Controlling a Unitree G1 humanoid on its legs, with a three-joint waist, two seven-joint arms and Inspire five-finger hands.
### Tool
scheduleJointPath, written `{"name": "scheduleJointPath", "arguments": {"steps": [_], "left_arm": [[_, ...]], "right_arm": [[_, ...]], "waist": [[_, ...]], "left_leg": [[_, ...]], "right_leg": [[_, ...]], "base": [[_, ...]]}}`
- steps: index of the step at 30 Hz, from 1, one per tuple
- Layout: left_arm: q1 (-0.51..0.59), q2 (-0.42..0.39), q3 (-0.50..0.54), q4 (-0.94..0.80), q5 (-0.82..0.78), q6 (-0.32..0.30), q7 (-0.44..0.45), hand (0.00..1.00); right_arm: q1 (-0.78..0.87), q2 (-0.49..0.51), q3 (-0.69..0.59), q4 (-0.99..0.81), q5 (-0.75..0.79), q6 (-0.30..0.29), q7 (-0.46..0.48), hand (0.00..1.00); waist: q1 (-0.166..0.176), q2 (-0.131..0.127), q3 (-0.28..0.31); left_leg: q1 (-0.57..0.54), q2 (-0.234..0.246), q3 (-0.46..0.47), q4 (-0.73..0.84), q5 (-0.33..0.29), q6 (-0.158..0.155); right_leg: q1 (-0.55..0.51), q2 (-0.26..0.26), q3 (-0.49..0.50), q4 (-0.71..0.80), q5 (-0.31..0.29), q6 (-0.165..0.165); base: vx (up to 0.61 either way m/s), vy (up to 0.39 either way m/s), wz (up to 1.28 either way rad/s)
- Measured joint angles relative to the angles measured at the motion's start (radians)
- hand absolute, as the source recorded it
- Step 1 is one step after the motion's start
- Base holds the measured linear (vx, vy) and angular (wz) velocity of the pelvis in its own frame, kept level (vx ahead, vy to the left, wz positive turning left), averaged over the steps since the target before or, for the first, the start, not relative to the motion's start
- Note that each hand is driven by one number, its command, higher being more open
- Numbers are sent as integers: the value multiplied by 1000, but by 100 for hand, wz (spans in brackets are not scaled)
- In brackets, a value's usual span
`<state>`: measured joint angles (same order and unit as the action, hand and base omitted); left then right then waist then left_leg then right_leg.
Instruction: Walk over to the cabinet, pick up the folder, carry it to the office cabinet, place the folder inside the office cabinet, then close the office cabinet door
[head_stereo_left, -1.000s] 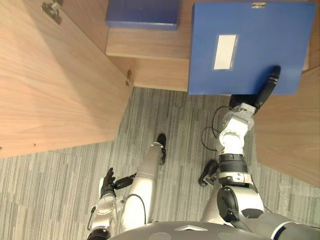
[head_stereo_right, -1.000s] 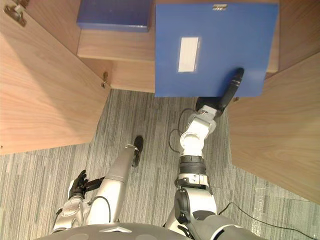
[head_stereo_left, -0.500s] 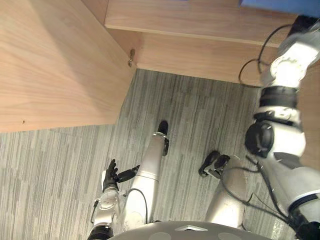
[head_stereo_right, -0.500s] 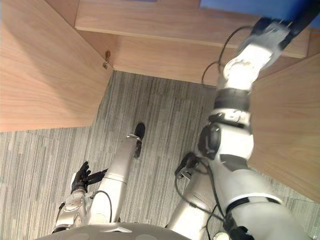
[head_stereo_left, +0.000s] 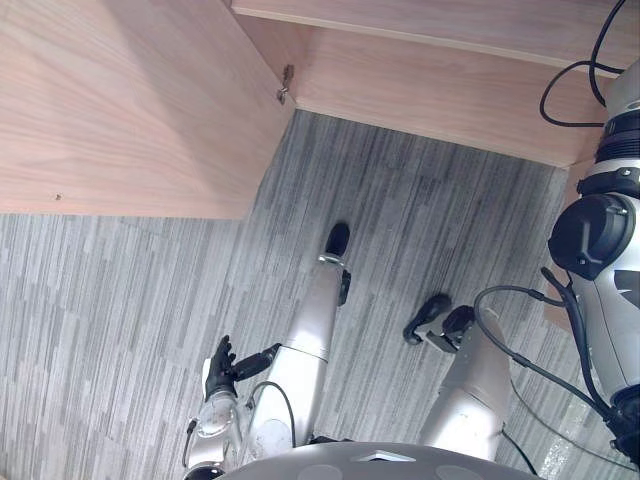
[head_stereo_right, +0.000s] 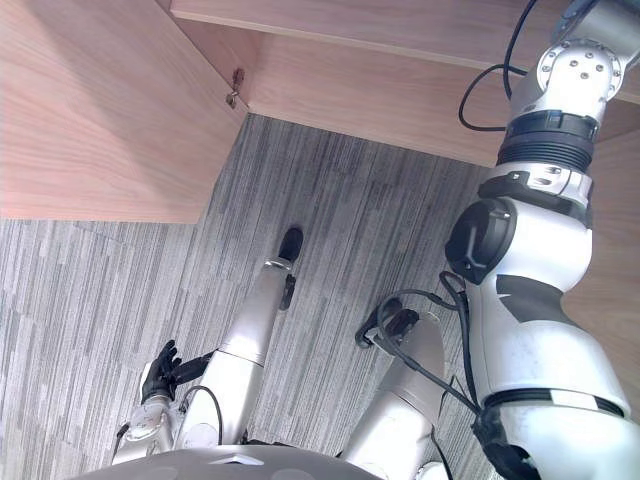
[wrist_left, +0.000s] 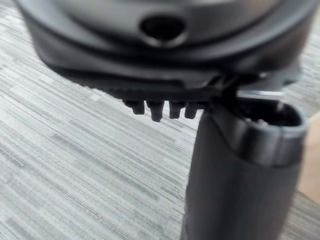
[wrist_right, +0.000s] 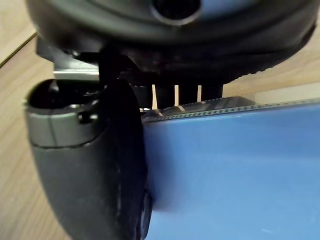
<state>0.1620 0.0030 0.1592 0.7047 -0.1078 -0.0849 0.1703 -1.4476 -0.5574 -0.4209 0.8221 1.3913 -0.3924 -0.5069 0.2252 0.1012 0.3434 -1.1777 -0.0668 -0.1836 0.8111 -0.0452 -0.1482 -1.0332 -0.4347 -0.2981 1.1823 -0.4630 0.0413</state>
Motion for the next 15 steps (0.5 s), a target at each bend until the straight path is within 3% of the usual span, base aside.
{"name": "scheduleJointPath", "arguments": {"steps": [3,4,10,15], "left_arm": [[6,-10,64,33,-1,3,-1,100],[6,-13,88,49,-1,4,-1,100],[41,-39,182,101,-6,5,-6,100],[41,-45,222,155,-47,25,-35,100]], "right_arm": [[-17,-9,0,0,1,-9,-4,0],[-25,-23,3,0,2,-10,-4,100],[-78,-41,27,0,41,-46,-1,100],[-100,-41,63,-1,77,-47,72,100]], "waist": [[4,1,1],[9,5,3],[14,7,4],[18,7,4]], "left_leg": [[-3,-2,-6,-26,11,-16],[-3,-2,-8,-33,16,-16],[-10,-1,-9,-41,29,-19],[-8,1,-11,-49,32,-27]], "right_leg": [[-14,-1,-1,5,-4,-2],[-17,-1,-3,6,-5,-3],[-35,0,0,16,-9,-9],[-37,2,0,19,-12,-11]], "base": [[-21,4,9],[-23,14,5],[-4,18,1],[-1,38,1]]}}
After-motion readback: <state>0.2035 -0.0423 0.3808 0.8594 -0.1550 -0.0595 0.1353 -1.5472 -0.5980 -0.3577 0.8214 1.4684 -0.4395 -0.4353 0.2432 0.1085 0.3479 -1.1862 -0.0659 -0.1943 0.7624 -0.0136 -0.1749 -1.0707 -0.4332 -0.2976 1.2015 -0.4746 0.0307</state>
